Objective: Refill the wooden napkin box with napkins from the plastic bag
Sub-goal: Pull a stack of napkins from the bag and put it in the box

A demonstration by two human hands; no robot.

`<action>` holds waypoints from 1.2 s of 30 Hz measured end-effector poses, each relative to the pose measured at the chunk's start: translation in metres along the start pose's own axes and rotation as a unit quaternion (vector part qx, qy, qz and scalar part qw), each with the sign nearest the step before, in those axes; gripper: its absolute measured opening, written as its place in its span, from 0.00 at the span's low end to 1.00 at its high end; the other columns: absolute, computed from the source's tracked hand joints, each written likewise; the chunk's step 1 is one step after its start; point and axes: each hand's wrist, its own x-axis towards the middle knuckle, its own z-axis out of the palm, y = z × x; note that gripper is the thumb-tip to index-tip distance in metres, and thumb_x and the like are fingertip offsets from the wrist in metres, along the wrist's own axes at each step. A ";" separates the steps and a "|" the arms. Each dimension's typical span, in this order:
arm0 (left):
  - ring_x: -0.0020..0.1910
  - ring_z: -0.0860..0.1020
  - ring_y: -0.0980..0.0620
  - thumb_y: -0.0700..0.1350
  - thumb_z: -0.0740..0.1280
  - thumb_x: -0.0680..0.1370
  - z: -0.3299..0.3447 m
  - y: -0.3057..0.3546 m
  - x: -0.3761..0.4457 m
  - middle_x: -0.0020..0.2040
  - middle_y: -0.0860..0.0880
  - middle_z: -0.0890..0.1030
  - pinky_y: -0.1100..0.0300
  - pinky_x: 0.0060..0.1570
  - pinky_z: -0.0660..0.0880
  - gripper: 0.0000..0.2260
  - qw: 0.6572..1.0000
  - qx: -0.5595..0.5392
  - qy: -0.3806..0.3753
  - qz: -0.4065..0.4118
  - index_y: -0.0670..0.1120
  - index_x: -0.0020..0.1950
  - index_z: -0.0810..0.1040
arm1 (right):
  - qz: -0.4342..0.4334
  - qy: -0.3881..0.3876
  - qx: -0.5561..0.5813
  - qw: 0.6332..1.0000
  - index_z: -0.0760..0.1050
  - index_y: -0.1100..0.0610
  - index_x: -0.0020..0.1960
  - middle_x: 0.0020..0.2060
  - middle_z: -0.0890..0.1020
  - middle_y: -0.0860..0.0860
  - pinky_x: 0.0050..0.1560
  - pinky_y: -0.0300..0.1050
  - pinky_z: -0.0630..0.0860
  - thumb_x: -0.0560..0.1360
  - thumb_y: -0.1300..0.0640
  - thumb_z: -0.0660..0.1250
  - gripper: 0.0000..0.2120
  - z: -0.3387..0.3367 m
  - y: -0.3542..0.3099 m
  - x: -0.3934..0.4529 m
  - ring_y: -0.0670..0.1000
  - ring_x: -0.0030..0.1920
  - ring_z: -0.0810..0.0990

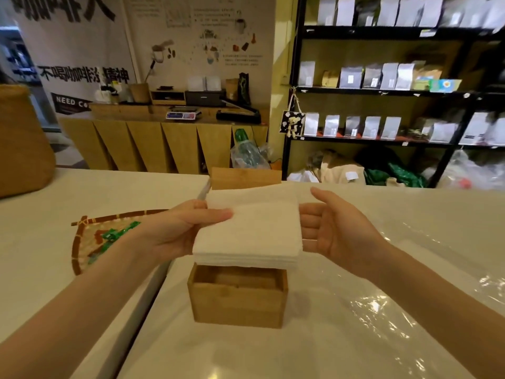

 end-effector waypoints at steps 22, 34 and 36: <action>0.45 0.82 0.52 0.47 0.69 0.71 -0.018 0.007 0.001 0.43 0.51 0.85 0.56 0.50 0.78 0.02 0.911 0.385 0.145 0.035 0.52 0.42 0.80 | -0.010 0.015 -0.434 0.901 0.82 0.55 0.40 0.35 0.79 0.50 0.30 0.38 0.72 0.72 0.52 0.69 0.08 0.024 -0.012 0.019 0.46 0.34 0.75; 0.61 0.68 0.52 0.54 0.67 0.71 -0.008 -0.002 0.000 0.56 0.53 0.73 0.53 0.61 0.67 0.13 0.782 0.578 0.219 0.073 0.52 0.54 0.80 | -0.096 0.059 -0.625 0.773 0.81 0.51 0.53 0.70 0.66 0.48 0.64 0.46 0.60 0.71 0.46 0.68 0.14 0.022 0.005 0.020 0.50 0.72 0.52; 0.71 0.61 0.50 0.55 0.67 0.71 -0.007 -0.003 0.001 0.69 0.51 0.69 0.48 0.68 0.61 0.15 0.758 0.607 0.228 0.070 0.53 0.57 0.79 | -0.094 0.065 -0.648 0.753 0.81 0.50 0.52 0.72 0.65 0.48 0.68 0.52 0.58 0.71 0.45 0.68 0.13 0.025 0.004 0.019 0.52 0.73 0.52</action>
